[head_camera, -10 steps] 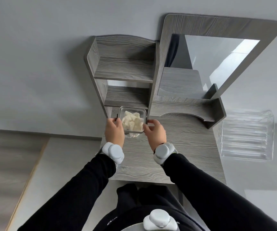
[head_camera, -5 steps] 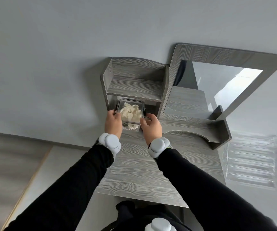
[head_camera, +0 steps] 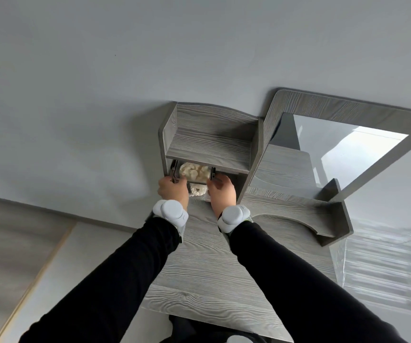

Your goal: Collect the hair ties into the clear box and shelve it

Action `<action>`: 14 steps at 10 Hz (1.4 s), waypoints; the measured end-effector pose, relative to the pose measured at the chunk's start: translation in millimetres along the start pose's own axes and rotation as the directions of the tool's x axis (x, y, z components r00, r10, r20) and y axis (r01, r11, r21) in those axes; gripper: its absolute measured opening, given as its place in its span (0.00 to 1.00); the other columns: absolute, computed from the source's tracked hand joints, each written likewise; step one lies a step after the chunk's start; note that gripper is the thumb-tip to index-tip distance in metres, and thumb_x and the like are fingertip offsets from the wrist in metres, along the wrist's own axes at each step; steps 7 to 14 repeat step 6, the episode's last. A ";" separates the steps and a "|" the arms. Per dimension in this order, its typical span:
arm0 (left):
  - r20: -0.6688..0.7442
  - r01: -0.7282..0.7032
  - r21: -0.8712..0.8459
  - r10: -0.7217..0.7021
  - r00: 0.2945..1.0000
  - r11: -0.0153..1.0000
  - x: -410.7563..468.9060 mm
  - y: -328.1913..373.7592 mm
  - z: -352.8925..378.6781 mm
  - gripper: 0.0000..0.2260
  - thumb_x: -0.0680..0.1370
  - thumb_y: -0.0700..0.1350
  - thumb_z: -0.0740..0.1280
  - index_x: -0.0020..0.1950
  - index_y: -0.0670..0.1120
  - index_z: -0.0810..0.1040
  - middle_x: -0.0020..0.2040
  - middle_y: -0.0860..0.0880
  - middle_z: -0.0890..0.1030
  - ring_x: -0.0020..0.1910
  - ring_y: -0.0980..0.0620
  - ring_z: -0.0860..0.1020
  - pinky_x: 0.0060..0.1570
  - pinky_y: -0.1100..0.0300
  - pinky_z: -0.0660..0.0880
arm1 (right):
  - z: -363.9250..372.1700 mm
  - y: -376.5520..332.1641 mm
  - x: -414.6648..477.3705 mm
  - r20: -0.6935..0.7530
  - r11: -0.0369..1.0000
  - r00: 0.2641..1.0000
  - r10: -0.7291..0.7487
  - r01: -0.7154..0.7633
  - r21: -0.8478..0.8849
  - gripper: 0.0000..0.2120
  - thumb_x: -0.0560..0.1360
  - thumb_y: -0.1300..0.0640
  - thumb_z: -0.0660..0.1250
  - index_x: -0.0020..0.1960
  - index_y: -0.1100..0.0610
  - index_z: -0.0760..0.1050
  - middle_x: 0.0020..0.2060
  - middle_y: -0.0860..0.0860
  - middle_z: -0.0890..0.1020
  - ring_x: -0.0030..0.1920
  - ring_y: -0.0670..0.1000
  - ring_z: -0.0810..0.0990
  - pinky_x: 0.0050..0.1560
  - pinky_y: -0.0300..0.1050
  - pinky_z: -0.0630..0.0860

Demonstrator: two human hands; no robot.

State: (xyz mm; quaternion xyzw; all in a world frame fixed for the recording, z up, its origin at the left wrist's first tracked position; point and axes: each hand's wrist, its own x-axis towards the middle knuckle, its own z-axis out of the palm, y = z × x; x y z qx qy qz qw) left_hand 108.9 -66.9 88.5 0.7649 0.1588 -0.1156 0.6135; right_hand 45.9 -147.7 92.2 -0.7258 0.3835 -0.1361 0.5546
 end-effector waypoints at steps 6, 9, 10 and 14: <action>0.129 -0.290 0.161 0.271 0.954 0.944 -40.8 20.9 2.1 0.09 0.78 0.44 0.63 0.50 0.38 0.73 0.48 0.40 0.80 0.37 0.49 0.73 0.38 0.58 0.70 | -43.4 -19.4 -20.3 0.252 0.998 0.966 0.050 -0.056 0.015 0.08 0.78 0.58 0.61 0.56 0.59 0.72 0.38 0.51 0.80 0.34 0.49 0.78 0.36 0.44 0.77; 0.129 -0.290 0.161 0.271 0.954 0.944 -40.8 20.9 2.1 0.09 0.78 0.44 0.63 0.50 0.38 0.73 0.48 0.40 0.80 0.37 0.49 0.73 0.38 0.58 0.70 | -43.4 -19.4 -20.3 0.252 0.998 0.966 0.050 -0.056 0.015 0.08 0.78 0.58 0.61 0.56 0.59 0.72 0.38 0.51 0.80 0.34 0.49 0.78 0.36 0.44 0.77; 0.129 -0.290 0.161 0.271 0.954 0.944 -40.8 20.9 2.1 0.09 0.78 0.44 0.63 0.50 0.38 0.73 0.48 0.40 0.80 0.37 0.49 0.73 0.38 0.58 0.70 | -43.4 -19.4 -20.3 0.252 0.998 0.966 0.050 -0.056 0.015 0.08 0.78 0.58 0.61 0.56 0.59 0.72 0.38 0.51 0.80 0.34 0.49 0.78 0.36 0.44 0.77; 0.129 -0.290 0.161 0.271 0.954 0.944 -40.8 20.9 2.1 0.09 0.78 0.44 0.63 0.50 0.38 0.73 0.48 0.40 0.80 0.37 0.49 0.73 0.38 0.58 0.70 | -43.4 -19.4 -20.3 0.252 0.998 0.966 0.050 -0.056 0.015 0.08 0.78 0.58 0.61 0.56 0.59 0.72 0.38 0.51 0.80 0.34 0.49 0.78 0.36 0.44 0.77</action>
